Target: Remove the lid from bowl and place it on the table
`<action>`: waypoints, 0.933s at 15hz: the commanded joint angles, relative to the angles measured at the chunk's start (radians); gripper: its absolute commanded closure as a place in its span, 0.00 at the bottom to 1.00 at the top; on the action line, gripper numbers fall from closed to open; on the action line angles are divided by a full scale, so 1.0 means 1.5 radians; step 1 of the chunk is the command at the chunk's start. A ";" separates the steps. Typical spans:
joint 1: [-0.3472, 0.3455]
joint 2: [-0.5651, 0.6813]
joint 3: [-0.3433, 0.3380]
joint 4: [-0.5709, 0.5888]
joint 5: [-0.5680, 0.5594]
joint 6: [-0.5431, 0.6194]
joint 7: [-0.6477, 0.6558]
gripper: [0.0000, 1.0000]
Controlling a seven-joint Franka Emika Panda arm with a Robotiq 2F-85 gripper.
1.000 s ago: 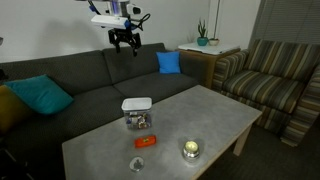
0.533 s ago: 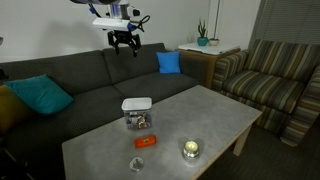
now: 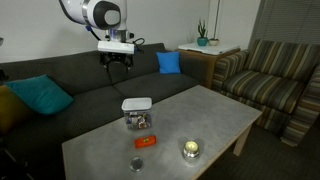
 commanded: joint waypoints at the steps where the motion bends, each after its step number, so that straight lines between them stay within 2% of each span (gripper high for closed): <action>1: -0.020 0.061 0.006 0.048 -0.010 -0.048 -0.057 0.00; 4: 0.017 0.086 -0.049 0.085 -0.023 -0.088 0.018 0.00; 7: 0.041 0.117 -0.086 0.129 -0.060 -0.137 0.066 0.00; 9: 0.044 0.143 -0.088 0.161 -0.078 -0.151 0.072 0.00; 12: 0.022 0.144 -0.052 0.180 -0.068 -0.198 0.031 0.00; 13: 0.031 0.147 -0.066 0.161 -0.075 -0.157 0.054 0.00; 14: 0.032 0.149 -0.063 0.169 -0.073 -0.169 0.051 0.00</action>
